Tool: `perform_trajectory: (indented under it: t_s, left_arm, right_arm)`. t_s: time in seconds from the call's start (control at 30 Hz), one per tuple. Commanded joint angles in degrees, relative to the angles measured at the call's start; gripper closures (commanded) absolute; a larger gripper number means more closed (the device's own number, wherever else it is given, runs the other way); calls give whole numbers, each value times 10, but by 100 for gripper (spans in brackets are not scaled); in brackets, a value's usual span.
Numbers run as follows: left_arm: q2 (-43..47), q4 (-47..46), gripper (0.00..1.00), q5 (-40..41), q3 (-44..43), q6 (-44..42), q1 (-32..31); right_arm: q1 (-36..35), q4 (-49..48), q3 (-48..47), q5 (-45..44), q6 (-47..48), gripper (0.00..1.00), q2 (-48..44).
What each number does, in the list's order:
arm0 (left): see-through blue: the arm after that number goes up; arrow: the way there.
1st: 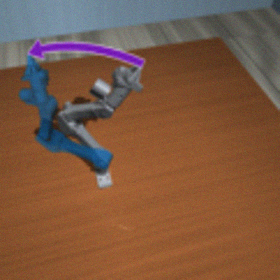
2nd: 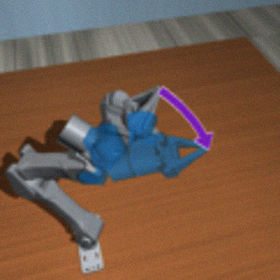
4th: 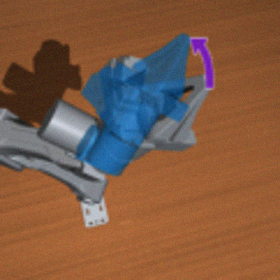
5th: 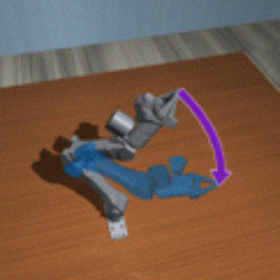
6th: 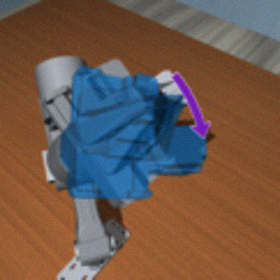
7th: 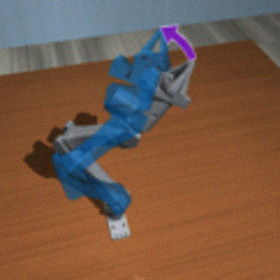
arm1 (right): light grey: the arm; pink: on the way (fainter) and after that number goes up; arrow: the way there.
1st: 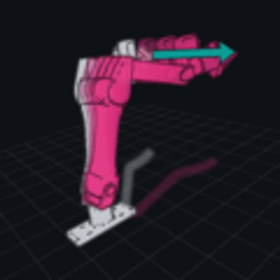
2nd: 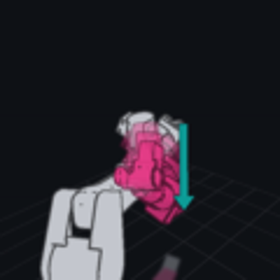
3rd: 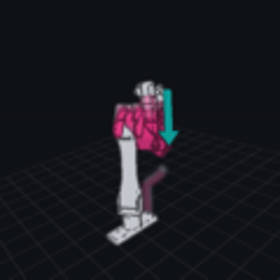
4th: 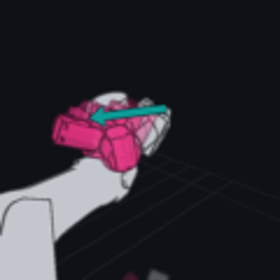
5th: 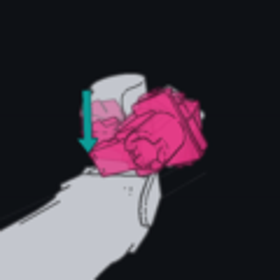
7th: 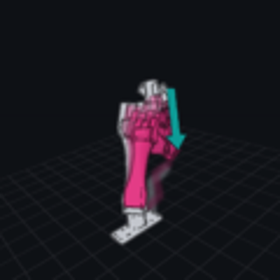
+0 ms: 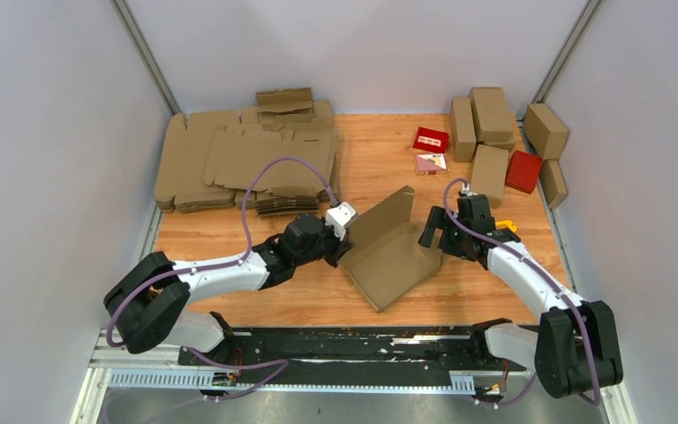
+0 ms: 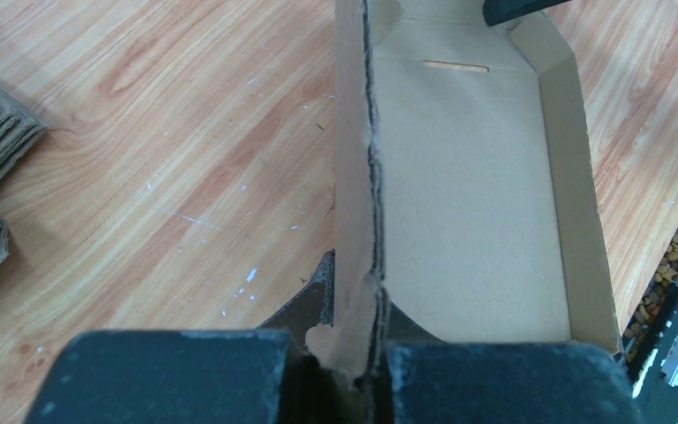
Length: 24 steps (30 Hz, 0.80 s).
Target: Fold the paper box
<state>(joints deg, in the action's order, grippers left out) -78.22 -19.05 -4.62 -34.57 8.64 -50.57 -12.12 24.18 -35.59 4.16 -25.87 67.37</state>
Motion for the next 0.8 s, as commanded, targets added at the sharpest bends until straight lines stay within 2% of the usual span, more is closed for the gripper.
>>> perform_trajectory:
  t_s: [0.0, 0.1, 0.23, 0.3, 0.47, 0.63, 0.77]
  left_arm:
    - [22, 9, 97, 11, -17, -18, -2]
    - [33, 10, 97, 5, -14, -22, -2]
    - [40, 5, 97, -12, -10, -28, -2]
    - [41, 6, 97, -14, -10, -27, -2]
    - [41, 14, 97, -13, -15, -26, -2]
    - [34, 17, 97, -13, -19, -27, -2]
    - [33, 20, 97, -13, -19, -30, -2]
  right_arm:
    - [1, 4, -9, -41, 42, 0, -34]
    - [1, -25, -8, -30, 53, 1, -8]
    - [-15, -54, -17, 33, 60, 15, 38]
    - [-36, -66, -19, 49, 72, 25, 45]
    - [-80, -92, -9, 52, 85, 36, 32]
    - [-84, -83, -4, 39, 93, 31, 17]
    - [-82, -70, -11, 6, 83, 15, 20]
